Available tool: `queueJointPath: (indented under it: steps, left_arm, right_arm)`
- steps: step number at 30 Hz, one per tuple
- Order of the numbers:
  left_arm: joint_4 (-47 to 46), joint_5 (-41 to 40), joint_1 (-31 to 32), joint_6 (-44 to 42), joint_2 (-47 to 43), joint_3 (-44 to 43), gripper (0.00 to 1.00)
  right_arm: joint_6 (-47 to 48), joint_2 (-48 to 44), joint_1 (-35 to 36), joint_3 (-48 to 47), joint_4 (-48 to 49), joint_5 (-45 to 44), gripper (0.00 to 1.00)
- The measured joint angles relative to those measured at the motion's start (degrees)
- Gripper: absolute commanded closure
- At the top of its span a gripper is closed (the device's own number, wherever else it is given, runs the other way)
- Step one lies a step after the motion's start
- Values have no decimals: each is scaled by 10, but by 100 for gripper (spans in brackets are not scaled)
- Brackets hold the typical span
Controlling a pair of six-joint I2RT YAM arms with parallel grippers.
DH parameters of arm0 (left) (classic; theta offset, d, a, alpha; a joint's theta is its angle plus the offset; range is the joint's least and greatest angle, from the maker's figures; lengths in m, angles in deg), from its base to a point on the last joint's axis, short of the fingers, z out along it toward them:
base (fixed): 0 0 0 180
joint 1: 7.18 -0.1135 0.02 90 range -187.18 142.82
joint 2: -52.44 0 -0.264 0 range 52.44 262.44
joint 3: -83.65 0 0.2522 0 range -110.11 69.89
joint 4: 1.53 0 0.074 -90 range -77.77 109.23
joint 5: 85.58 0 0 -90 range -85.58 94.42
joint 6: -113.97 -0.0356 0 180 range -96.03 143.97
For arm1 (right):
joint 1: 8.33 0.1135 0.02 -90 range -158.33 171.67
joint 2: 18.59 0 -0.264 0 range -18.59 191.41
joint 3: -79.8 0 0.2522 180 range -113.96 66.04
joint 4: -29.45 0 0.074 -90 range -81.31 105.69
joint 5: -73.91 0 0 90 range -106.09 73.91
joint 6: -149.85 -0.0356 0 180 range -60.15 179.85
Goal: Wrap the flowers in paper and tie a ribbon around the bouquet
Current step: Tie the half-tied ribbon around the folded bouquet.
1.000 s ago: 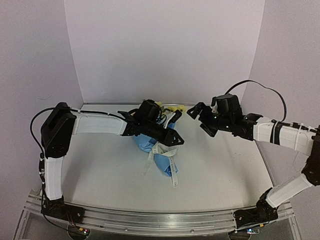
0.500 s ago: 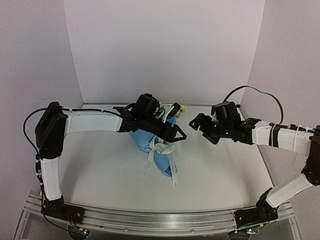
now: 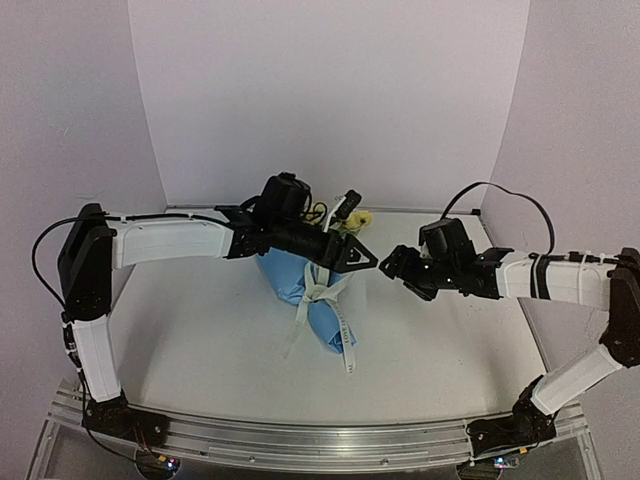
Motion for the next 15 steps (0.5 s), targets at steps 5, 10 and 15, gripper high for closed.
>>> queueJointPath:
  steps: [5, 10, 15]
  left_arm:
    - [3, 20, 0, 12, 12, 21, 22]
    - [32, 27, 0, 10, 17, 31, 19]
    - [48, 22, 1, 6, 18, 35, 17]
  right_arm:
    - [-8, -5, 0, 10, -3, -16, 25]
    - [-10, -13, 0, 12, -2, -19, 28]
    - [-3, -12, 4, 10, -3, -12, 26]
